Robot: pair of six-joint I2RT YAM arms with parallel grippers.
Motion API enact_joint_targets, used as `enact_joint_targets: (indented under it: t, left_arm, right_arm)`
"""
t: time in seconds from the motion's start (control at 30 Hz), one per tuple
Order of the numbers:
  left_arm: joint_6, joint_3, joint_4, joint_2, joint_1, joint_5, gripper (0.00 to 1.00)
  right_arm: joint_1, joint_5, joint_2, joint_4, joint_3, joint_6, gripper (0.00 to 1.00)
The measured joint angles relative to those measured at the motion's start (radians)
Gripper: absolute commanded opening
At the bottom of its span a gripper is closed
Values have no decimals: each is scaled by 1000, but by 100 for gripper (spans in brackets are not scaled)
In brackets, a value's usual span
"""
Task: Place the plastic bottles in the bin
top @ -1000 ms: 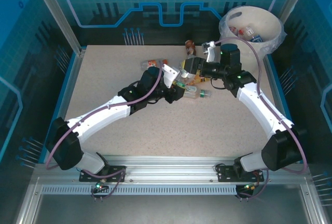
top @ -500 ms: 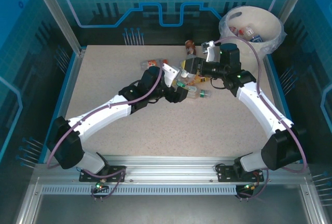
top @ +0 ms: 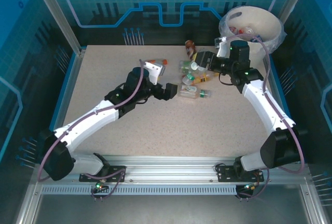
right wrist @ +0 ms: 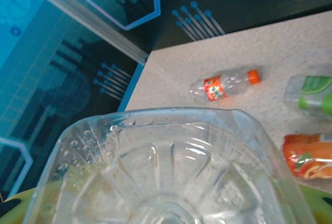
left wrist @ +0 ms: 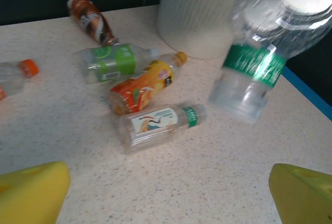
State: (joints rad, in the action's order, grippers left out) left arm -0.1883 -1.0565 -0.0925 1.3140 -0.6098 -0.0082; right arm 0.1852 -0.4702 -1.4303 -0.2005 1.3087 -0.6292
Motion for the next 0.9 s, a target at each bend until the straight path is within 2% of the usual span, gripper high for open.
enact_joint_targets:
  t: [0.4,0.7,0.9]
  left_arm:
    - [-119,162,16,-137,93,-87,99]
    - [-153,176,8,-140,105,-101,99]
    - [-159,186,5,-146,113,-108,99]
  right_arm:
    - [-231,-8,-110,70,137,-116,38]
    - [-323,35,-239,144,322,-241,36]
    - [-404,113,-298,244,343,-388,37]
